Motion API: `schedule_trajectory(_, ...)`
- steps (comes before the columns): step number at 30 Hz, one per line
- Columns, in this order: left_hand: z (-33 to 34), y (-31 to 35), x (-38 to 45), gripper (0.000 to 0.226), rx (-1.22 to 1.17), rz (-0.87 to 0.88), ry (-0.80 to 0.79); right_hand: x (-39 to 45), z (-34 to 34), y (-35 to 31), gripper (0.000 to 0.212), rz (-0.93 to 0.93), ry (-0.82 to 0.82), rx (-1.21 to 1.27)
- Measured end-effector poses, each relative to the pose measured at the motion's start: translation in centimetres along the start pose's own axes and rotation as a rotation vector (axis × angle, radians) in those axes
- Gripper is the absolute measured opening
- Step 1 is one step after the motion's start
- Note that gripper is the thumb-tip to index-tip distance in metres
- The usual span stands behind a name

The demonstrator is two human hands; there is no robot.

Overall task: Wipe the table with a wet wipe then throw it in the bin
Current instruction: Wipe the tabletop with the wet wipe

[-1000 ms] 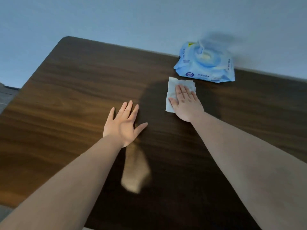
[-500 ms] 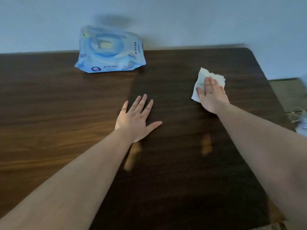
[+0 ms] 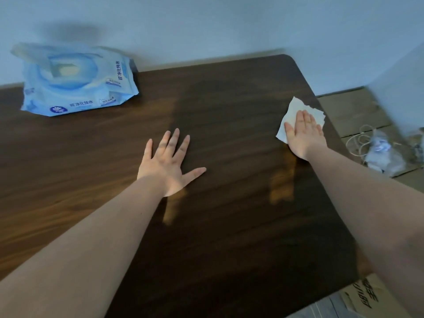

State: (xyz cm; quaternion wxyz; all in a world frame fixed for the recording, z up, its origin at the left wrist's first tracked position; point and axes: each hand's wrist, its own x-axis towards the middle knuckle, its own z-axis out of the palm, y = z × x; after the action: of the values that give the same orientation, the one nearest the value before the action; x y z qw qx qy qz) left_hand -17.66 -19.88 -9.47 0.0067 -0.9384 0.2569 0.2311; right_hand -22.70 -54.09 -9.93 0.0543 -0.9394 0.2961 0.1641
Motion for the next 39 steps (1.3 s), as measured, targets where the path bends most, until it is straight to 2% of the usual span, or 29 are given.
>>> schedule_trajectory(9, -0.6, 0.5, -0.6, 0.088, 0.01, -0.015, -0.027, -5.2, 1.9, 0.0, 0.068, -0.037, -0.016, -0.041)
schedule_trajectory(17, -0.1, -3.7, -5.6, 0.081, -0.04, -0.036, -0.003, -10.4, 3.3, -5.5, 0.068, -0.161, -0.05, -0.054)
schedule_trajectory(21, 0.3, -7.9, -9.4, 0.08, -0.069, -0.123, -0.004, -12.6, 4.4, -10.9, 0.064, -0.268, -0.066, -0.107)
schedule_trajectory(28, 2.9, -16.1, -17.2, 0.079, -0.178, -0.288, 0.038, -18.2, 6.5, -24.2, 0.064, -0.586, -0.088, -0.125)
schedule_trajectory(39, 9.0, -29.2, -31.0, 0.095, -0.238, -0.637, 0.032, -27.6, 10.2, -44.2, 0.064, -0.93, -0.118, -0.223)
